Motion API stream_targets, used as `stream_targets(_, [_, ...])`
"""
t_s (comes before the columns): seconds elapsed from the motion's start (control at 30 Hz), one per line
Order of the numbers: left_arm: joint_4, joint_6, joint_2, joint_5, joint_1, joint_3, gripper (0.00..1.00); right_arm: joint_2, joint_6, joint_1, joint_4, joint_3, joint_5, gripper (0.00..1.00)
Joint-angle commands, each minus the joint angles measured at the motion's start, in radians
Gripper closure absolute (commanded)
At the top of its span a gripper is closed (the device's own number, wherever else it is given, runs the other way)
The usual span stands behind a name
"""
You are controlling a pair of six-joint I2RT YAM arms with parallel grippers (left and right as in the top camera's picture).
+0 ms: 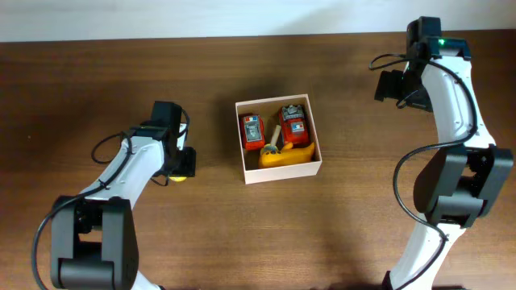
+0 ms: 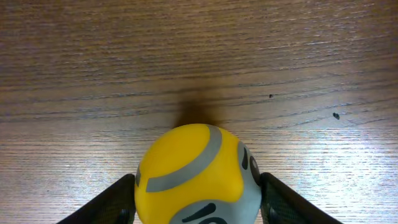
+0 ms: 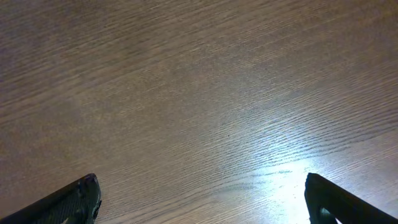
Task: Pack container
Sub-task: 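Lower the left gripper and grasp the yellow face ball, then lift the yellow ball and carry it over the box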
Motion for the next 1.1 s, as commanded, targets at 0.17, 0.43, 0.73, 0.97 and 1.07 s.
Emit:
stream_targets(0.17, [0.002, 0.012, -0.010, 0.011, 0.002, -0.009, 0.36, -0.003, -0.002, 0.000, 0.002, -0.003, 0.006, 0.01])
stream_targets(0.43, [0.015, 0.012, -0.009, 0.011, 0.002, -0.030, 0.28, -0.003, -0.002, 0.000, 0.002, -0.003, 0.006, 0.01])
stream_targets(0.73, [0.019, 0.012, -0.009, 0.011, 0.002, -0.036, 0.62, -0.003, -0.002, 0.000, 0.002, -0.003, 0.006, 0.01])
stream_targets(0.97, [0.027, 0.011, -0.009, 0.011, 0.002, -0.036, 0.69, -0.003, -0.002, 0.000, 0.002, -0.003, 0.006, 0.01])
stream_targets(1.07, [0.023, 0.011, -0.010, 0.011, 0.002, -0.034, 0.69, -0.003, -0.002, 0.000, 0.002, -0.003, 0.006, 0.01])
